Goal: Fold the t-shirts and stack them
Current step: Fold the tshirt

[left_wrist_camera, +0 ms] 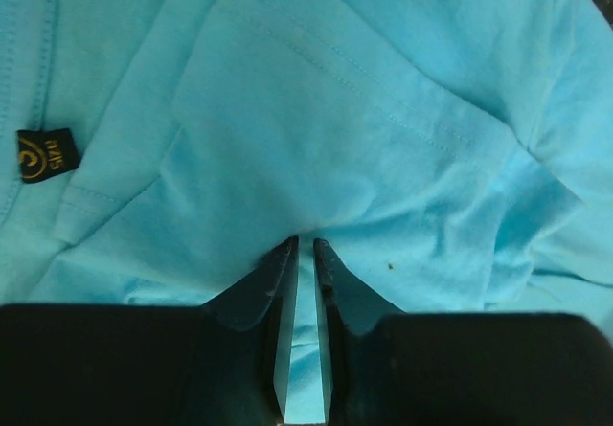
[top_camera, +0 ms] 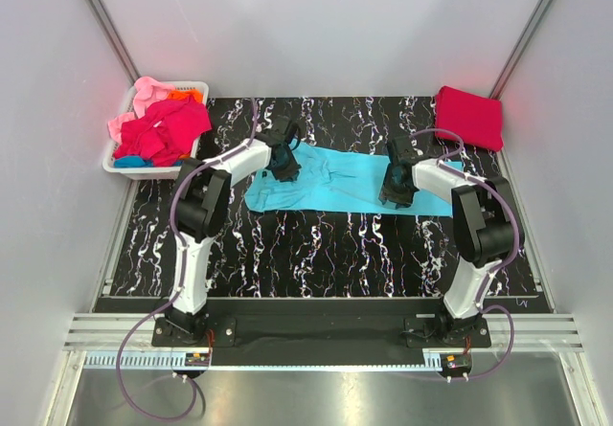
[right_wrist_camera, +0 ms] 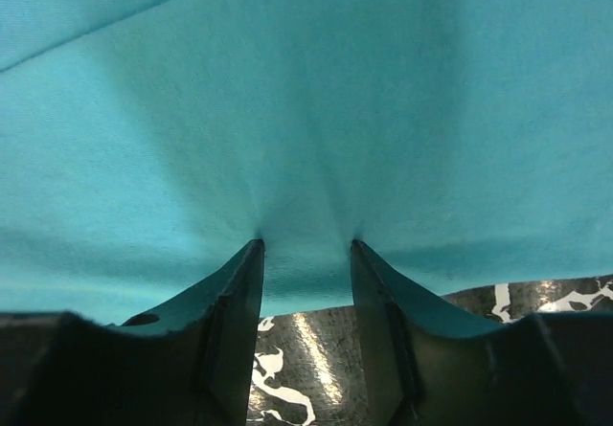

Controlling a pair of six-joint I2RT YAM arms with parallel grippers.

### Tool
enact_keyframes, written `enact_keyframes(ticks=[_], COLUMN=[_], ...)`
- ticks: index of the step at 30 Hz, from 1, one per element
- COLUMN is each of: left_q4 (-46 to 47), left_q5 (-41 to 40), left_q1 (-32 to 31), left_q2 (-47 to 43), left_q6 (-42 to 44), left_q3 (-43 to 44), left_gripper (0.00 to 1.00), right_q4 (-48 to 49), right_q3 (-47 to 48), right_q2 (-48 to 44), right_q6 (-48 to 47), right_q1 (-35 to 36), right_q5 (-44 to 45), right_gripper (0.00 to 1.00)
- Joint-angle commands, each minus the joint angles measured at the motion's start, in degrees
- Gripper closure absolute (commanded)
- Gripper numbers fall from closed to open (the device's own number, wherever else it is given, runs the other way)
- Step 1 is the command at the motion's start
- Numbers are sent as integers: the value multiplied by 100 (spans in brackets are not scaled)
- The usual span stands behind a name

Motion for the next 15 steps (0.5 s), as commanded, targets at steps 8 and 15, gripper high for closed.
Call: enact_keyframes(ticks=[8,15], left_q4=[-668,-879], left_q5=[-653,-540], left_q1=[207,470], left_q2=[442,706], left_q6=[245,307], left_q3=[722,1442], left_gripper=[80,79], right_q4=[107,27], right_q3=[-868,-1264], right_q2=[-343,-835], right_q6=[549,1024], right_q1=[32,119], right_q5=[-770,-1579], right_gripper=[55,59])
